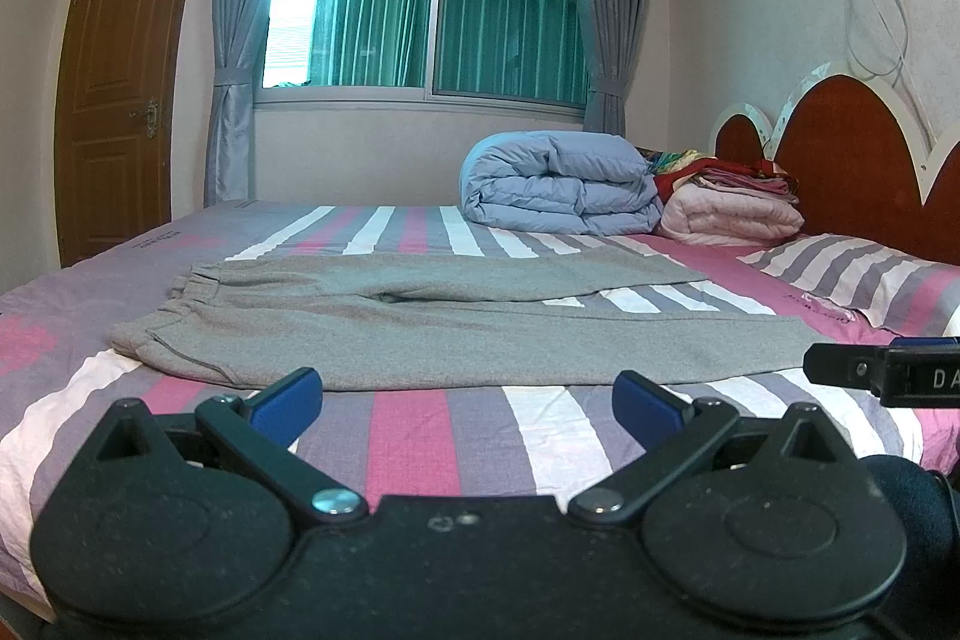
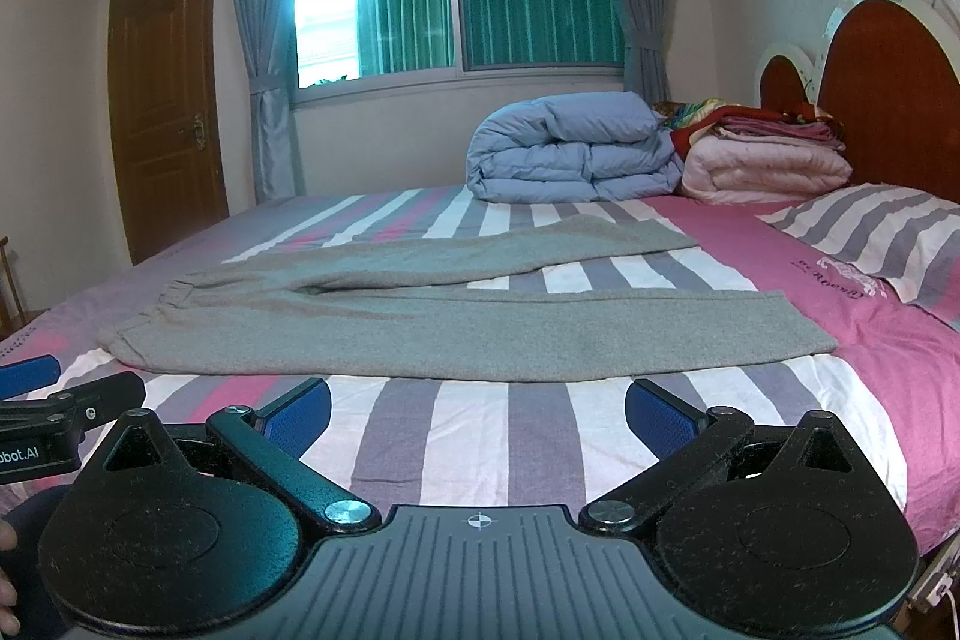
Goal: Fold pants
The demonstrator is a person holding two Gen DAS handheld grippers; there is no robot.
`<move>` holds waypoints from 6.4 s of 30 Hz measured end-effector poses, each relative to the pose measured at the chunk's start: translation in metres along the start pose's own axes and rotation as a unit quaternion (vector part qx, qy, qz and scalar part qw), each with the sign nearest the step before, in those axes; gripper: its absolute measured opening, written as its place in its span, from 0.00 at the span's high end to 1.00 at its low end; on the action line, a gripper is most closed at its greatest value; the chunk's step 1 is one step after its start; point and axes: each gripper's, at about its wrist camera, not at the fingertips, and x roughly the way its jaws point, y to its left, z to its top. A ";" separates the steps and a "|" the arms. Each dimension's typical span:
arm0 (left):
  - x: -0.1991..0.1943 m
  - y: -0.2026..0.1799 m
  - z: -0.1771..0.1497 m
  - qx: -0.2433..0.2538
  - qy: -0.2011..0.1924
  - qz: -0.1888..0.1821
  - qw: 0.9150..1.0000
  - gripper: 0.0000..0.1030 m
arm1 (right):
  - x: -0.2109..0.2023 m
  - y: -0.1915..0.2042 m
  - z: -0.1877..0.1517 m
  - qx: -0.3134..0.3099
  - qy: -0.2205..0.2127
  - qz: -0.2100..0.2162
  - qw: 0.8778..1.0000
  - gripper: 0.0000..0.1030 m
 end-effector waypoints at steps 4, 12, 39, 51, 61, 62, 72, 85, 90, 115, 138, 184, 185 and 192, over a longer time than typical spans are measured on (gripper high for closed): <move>0.000 0.000 0.000 0.000 0.000 0.000 1.000 0.06 | 0.000 0.000 0.000 0.000 0.000 0.000 1.000 0.00; 0.000 0.000 0.000 0.001 0.001 0.000 1.000 0.06 | -0.001 -0.001 -0.003 0.001 0.000 -0.001 1.000 0.00; 0.011 0.024 0.009 -0.044 0.048 -0.023 0.998 0.06 | 0.006 -0.013 0.001 0.038 0.027 0.030 0.998 0.00; 0.071 0.123 0.071 -0.011 0.043 0.039 0.998 0.06 | 0.065 -0.011 0.110 -0.035 -0.015 0.128 0.991 0.00; 0.196 0.255 0.105 0.020 0.104 0.090 0.990 0.12 | 0.202 0.032 0.169 -0.088 -0.008 0.159 0.983 0.00; 0.211 0.269 0.108 0.018 0.111 0.090 0.990 0.12 | 0.223 0.037 0.171 -0.097 -0.001 0.158 0.983 0.00; 0.374 0.372 0.109 0.018 0.172 0.039 0.984 0.31 | 0.439 0.055 0.165 -0.115 0.072 0.148 0.980 0.08; 0.479 0.414 0.084 0.009 0.223 -0.019 0.975 0.33 | 0.625 0.055 0.149 -0.176 0.133 0.172 0.960 0.25; 0.486 0.417 0.087 0.005 0.230 -0.054 0.972 0.50 | 0.648 0.057 0.147 -0.220 0.141 0.174 0.949 0.25; 0.357 0.396 0.132 0.007 0.040 -0.106 0.994 0.81 | 0.490 0.058 0.177 -0.286 0.093 0.185 0.935 0.96; 0.199 0.342 0.060 -0.203 0.104 0.039 0.973 0.41 | 0.263 0.046 0.044 -0.067 0.082 0.102 0.989 0.34; 0.242 0.389 0.010 -0.408 0.172 -0.006 0.897 0.90 | 0.283 -0.014 0.017 0.205 0.196 0.095 0.954 0.96; 0.243 0.388 0.012 -0.401 0.173 -0.003 0.900 0.90 | 0.282 -0.014 0.017 0.208 0.195 0.094 0.954 0.96; 0.228 0.385 0.033 -0.368 0.143 -0.015 0.918 0.90 | 0.253 -0.019 0.039 0.208 0.152 0.109 0.960 0.96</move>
